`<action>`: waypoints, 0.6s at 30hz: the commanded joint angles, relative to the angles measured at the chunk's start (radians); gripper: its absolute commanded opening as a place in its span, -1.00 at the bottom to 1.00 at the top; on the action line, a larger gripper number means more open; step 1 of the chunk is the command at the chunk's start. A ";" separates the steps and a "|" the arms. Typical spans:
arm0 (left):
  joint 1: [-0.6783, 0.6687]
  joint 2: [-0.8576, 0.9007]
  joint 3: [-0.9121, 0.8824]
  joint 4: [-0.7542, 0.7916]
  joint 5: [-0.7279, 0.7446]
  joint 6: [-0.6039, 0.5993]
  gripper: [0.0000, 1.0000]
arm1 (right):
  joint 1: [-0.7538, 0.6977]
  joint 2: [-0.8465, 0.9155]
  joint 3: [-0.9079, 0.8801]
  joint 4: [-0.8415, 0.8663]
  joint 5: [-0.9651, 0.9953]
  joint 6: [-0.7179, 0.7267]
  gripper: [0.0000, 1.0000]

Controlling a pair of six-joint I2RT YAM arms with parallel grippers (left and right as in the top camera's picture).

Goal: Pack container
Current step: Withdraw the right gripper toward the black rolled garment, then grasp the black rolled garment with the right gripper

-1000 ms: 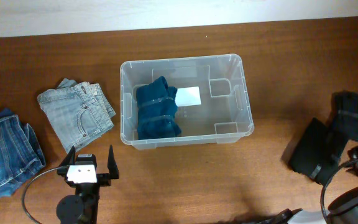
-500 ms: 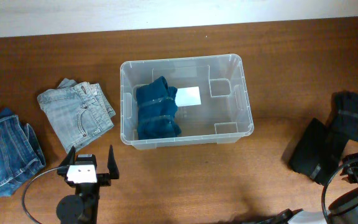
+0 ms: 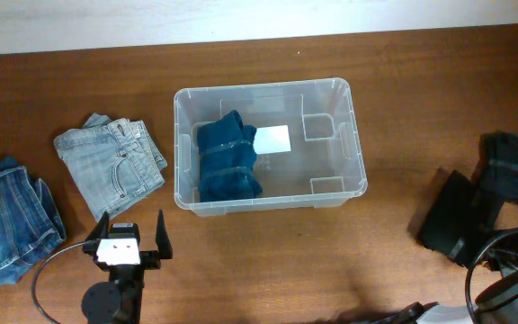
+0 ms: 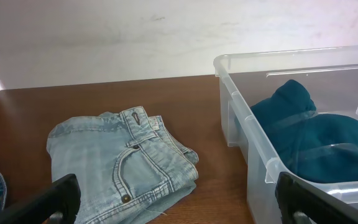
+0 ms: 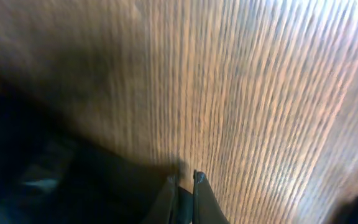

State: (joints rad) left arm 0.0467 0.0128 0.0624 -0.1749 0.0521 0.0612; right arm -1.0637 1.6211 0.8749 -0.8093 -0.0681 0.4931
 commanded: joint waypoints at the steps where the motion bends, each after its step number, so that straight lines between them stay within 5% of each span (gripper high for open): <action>1: 0.004 -0.007 -0.010 0.002 -0.004 0.016 0.99 | -0.003 -0.008 -0.013 0.002 -0.054 0.025 -0.92; 18: 0.005 -0.007 -0.010 0.002 -0.004 0.016 0.99 | 0.027 -0.008 -0.013 -0.003 -0.266 -0.048 -0.92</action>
State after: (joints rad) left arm 0.0467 0.0128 0.0624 -0.1749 0.0521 0.0612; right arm -1.0611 1.6211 0.8673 -0.8181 -0.2710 0.4667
